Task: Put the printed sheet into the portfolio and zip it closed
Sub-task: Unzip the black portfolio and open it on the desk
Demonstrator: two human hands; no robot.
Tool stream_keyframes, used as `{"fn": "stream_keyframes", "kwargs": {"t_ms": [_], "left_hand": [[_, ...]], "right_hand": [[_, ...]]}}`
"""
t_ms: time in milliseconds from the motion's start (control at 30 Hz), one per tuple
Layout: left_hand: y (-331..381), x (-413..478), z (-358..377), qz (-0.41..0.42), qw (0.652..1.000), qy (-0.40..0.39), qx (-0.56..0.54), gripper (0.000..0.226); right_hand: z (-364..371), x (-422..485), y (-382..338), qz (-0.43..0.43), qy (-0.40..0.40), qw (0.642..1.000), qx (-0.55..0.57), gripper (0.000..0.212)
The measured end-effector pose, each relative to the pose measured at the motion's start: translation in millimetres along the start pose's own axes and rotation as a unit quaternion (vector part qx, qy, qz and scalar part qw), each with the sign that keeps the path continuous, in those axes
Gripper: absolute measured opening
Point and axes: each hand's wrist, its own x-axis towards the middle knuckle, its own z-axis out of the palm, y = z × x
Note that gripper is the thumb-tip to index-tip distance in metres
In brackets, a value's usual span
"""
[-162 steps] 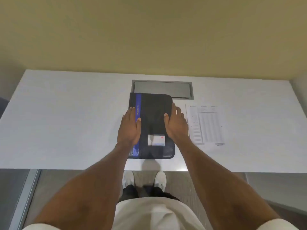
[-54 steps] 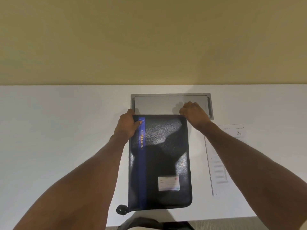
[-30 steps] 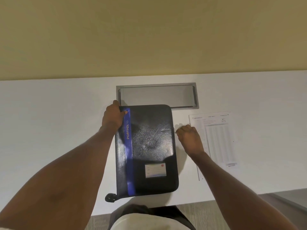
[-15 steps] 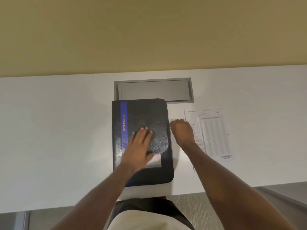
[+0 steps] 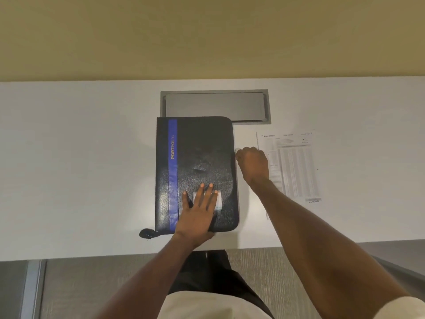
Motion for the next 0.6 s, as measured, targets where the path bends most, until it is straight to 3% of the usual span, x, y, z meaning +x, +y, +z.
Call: {"fn": "stream_keyframes", "kwargs": {"t_ms": [233,600], "left_hand": [[-0.9,-5.2,2.0,0.011,1.0,0.009,0.024,0.123],[1.7,-14.6,4.0,0.016,1.0,0.01,0.005,0.116]], "right_hand": [[16.1,-36.7,6.7,0.002,0.019,0.999,0.031,0.022],[35.8,-137.9,7.7,0.064,0.039,0.981,0.177,0.013]]}}
